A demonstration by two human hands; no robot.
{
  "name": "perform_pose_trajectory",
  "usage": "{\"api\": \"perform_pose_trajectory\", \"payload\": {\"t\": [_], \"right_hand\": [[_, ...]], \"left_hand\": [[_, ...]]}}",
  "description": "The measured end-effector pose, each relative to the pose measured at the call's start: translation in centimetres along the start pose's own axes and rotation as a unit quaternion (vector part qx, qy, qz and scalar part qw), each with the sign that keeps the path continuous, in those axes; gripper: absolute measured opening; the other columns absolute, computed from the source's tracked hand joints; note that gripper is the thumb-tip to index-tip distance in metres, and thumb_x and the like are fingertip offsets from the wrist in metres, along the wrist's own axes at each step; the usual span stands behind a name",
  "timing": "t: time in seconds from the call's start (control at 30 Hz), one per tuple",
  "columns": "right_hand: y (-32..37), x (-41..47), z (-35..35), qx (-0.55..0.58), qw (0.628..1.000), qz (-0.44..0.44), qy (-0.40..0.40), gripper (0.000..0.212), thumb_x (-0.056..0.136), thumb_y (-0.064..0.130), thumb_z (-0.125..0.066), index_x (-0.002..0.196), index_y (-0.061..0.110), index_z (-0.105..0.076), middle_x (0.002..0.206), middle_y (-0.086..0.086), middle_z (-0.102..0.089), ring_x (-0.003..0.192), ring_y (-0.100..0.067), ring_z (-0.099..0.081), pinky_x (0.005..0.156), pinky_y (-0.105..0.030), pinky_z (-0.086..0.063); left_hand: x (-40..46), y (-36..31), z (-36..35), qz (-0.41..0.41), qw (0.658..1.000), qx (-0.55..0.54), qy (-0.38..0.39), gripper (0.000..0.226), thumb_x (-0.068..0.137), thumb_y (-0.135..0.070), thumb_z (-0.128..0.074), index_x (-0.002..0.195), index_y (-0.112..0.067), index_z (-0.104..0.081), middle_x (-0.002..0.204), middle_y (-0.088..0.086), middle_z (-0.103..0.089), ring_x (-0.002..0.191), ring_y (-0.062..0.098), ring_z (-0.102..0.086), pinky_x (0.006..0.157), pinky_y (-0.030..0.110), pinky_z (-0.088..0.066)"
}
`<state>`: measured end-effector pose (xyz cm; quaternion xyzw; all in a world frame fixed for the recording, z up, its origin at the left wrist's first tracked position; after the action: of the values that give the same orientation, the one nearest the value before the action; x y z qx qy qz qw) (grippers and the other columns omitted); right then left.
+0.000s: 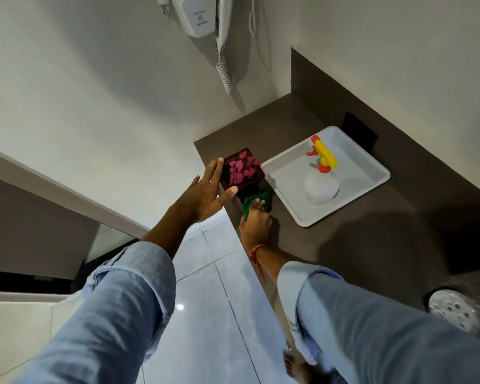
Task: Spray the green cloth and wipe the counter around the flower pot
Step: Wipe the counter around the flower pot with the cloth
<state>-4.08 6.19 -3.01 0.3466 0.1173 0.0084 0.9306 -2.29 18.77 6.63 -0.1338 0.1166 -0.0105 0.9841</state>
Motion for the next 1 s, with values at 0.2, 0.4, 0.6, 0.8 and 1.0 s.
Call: {"api": "perform_pose_trajectory", "payload": {"t": [0.2, 0.4, 0.6, 0.8, 1.0], "right_hand": [[1.4, -2.1, -2.0, -0.003, 0.992, 0.109, 0.061, 0.037, 0.097, 0.023, -0.058, 0.131, 0.008, -0.057, 0.121, -0.016, -0.068, 0.112, -0.031, -0.066, 0.098, -0.039, -0.056], [-0.8, -2.1, 2.7, 0.023, 0.999, 0.037, 0.003, 0.029, 0.094, 0.029, -0.06, 0.115, 0.01, -0.067, 0.103, -0.014, -0.074, 0.097, -0.03, -0.071, 0.083, -0.036, -0.059], [-3.3, 0.5, 5.8, -0.083, 0.995, -0.032, -0.041, 0.031, 0.099, 0.024, -0.053, 0.122, 0.005, -0.061, 0.115, -0.015, -0.071, 0.107, -0.028, -0.068, 0.084, -0.036, -0.057], [-1.6, 1.2, 2.0, -0.071, 0.997, -0.037, -0.008, 0.03, 0.102, 0.021, -0.048, 0.12, 0.002, -0.061, 0.113, -0.014, -0.071, 0.104, -0.028, -0.07, 0.082, -0.036, -0.059], [-0.8, -0.5, -1.7, -0.154, 0.978, 0.127, 0.066, 0.017, 0.097, 0.016, -0.054, 0.107, 0.007, -0.064, 0.107, -0.016, -0.07, 0.097, -0.032, -0.068, 0.077, -0.039, -0.056]], "left_hand": [[-0.1, -0.2, 0.1, 0.006, 1.0, 0.011, 0.015, 0.084, 0.097, -0.064, -0.026, 0.156, -0.016, 0.01, 0.167, 0.007, 0.005, 0.15, 0.033, -0.016, 0.12, 0.057, -0.019], [-0.1, 0.1, -0.1, 0.005, 1.0, 0.009, 0.015, 0.085, 0.096, -0.067, -0.024, 0.156, -0.018, 0.01, 0.167, 0.005, 0.005, 0.151, 0.031, -0.015, 0.121, 0.056, -0.017], [0.1, 0.3, -0.2, 0.009, 1.0, 0.005, 0.011, 0.083, 0.096, -0.065, -0.025, 0.156, -0.019, 0.01, 0.167, 0.006, 0.006, 0.151, 0.032, -0.015, 0.121, 0.056, -0.017], [0.5, 0.6, -0.5, 0.01, 1.0, 0.0, 0.01, 0.083, 0.097, -0.064, -0.027, 0.156, -0.019, 0.011, 0.167, 0.004, 0.007, 0.151, 0.032, -0.015, 0.121, 0.057, -0.016], [0.5, 0.8, -0.7, 0.007, 1.0, 0.002, 0.008, 0.084, 0.095, -0.068, -0.025, 0.156, -0.022, 0.011, 0.167, 0.004, 0.007, 0.151, 0.032, -0.015, 0.121, 0.056, -0.016]]}}
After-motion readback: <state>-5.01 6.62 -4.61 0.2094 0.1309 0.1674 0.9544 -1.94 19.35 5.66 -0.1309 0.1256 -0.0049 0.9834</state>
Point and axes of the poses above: each hand's wrist, its own x-axis towards the middle knuckle, its own z-axis out of the back of the hand, y = z × x, the point moved 6 cm from there along x, towards the middle knuckle
